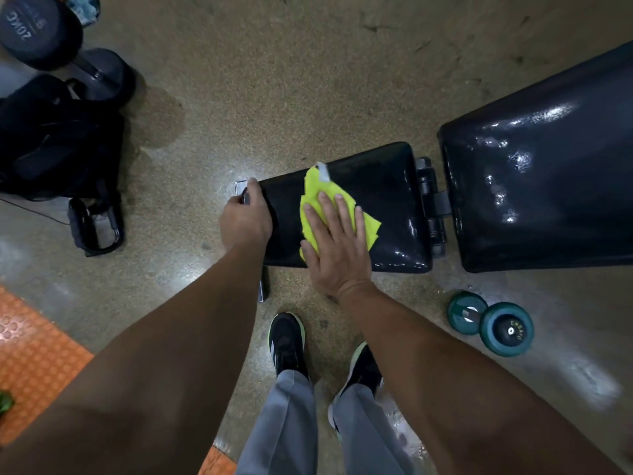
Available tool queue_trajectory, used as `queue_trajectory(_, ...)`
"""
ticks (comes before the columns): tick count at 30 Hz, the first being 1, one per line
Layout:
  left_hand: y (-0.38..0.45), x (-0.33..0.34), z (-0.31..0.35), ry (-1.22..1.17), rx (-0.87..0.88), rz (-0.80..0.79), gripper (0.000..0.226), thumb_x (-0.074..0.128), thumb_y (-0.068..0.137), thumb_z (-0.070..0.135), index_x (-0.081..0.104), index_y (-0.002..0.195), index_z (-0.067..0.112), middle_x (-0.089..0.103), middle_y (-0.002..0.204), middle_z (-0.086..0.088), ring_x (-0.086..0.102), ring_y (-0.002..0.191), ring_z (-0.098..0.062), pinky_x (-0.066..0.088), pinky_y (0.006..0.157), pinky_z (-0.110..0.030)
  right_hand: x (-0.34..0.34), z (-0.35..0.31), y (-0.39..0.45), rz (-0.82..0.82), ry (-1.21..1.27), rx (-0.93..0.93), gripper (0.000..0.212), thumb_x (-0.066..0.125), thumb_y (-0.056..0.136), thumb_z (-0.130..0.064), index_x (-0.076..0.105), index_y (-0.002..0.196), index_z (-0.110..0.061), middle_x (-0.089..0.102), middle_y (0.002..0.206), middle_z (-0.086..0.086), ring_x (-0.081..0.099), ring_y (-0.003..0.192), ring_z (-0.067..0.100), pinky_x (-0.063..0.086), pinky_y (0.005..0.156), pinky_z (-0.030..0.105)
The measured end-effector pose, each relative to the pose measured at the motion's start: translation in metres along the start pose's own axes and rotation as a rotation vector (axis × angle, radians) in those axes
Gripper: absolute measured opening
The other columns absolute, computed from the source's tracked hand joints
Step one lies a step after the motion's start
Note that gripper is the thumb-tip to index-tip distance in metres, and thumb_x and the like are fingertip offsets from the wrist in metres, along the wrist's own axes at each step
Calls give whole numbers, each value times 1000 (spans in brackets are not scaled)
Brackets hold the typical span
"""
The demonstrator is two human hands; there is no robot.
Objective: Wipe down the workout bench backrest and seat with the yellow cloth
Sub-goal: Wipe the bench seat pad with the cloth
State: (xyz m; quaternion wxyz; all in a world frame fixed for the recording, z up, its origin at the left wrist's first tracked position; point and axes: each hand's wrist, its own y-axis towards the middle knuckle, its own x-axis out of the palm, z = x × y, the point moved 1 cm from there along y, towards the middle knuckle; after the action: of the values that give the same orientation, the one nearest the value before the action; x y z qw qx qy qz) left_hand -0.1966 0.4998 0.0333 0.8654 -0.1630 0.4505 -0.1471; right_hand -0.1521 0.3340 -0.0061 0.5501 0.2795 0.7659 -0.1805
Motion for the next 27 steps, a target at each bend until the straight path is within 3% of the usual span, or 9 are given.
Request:
queue_trajectory(4,-3,4,0,19,-15,75,59,37,85,66,64,85,13,60,81,-4,54,76,-23,38,73,-31,-1,-12,9,39,42,181,62,34,102,-48,43,155,-17,31,166,12,22,155,36,9,125,62)
queue_trajectory(9,2,4,-2,-41,-41,61,62,39,78,69,63,76,11,63,76,-6,61,78,-26,49,78,-37,3,4,-16,9,50,-49,61,40,101,-46,43,156,-19,28,167,11,22,155,36,17,122,64)
queue_trajectory(12,0,5,-1,-25,-32,67,60,40,80,67,63,77,12,61,73,-4,59,76,-25,44,74,-33,-2,39,-18,19,8,59,61,38,101,-48,43,155,-20,29,167,10,22,155,36,17,122,64)
queue_trajectory(15,-2,5,-1,-12,-25,74,59,39,81,67,63,79,13,61,75,-3,57,75,-24,40,72,-32,-3,31,-7,48,12,212,61,38,101,-48,44,154,-19,31,165,13,23,154,37,12,123,65)
queue_trajectory(19,-4,4,-2,-34,-21,73,58,40,79,66,60,73,12,61,73,-5,59,73,-25,46,74,-36,2,-1,-14,18,53,42,63,39,101,-48,41,156,-19,27,168,11,19,156,37,10,123,65)
queue_trajectory(22,-4,3,-1,-28,-35,70,58,38,76,68,60,72,14,62,75,-5,60,74,-24,49,79,-39,1,26,-24,18,53,-45,62,42,100,-46,42,156,-20,27,168,10,20,156,35,16,122,64)
queue_trajectory(27,-3,4,1,5,-31,105,59,37,77,68,62,76,15,63,77,-5,60,77,-27,46,77,-36,-1,44,-18,33,9,112,62,37,101,-48,41,156,-20,28,167,10,19,156,35,13,123,64)
